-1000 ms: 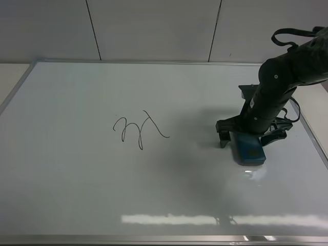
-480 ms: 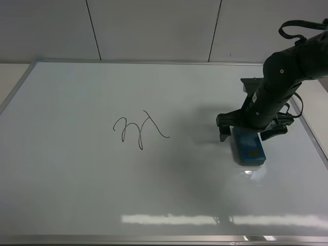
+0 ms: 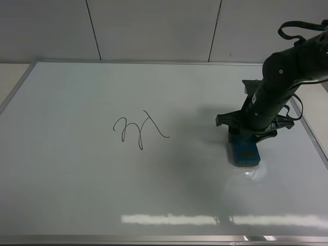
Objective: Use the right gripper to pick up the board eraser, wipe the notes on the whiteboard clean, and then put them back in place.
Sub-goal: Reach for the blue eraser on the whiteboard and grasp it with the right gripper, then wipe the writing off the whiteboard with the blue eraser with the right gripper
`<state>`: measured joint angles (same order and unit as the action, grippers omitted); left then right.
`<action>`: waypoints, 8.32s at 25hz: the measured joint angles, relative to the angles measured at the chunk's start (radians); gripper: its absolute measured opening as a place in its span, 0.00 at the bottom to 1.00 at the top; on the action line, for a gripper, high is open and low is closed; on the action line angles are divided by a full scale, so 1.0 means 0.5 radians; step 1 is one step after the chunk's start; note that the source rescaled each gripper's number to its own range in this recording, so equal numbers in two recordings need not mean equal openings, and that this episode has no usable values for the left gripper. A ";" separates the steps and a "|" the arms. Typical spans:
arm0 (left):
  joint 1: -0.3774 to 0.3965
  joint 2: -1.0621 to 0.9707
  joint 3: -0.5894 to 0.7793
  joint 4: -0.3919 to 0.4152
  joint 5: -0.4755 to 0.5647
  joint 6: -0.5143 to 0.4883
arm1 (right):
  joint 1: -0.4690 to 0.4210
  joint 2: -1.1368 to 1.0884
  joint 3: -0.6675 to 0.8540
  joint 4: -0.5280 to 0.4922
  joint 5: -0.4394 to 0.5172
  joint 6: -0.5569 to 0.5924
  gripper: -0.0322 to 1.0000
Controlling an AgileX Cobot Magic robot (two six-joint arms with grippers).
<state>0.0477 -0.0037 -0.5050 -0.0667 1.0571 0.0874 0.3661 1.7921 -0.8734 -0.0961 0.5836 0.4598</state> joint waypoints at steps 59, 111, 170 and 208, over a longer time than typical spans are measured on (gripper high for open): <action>0.000 0.000 0.000 0.000 0.000 0.000 | 0.872 1.065 -2.233 0.258 1.153 -1.080 0.06; 0.000 0.000 0.000 0.000 0.000 0.000 | 0.751 1.354 -2.388 0.479 0.982 -1.255 0.06; 0.000 0.000 0.000 0.000 0.000 0.000 | 1.319 1.269 -2.126 0.293 1.198 -0.974 0.04; 0.000 0.000 0.000 0.009 0.000 -0.002 | 0.487 1.249 -2.113 0.072 1.317 -0.442 0.04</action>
<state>0.0477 -0.0037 -0.5050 -0.0620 1.0571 0.0865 0.6094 2.4166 -1.9299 -0.0600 1.2422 0.2388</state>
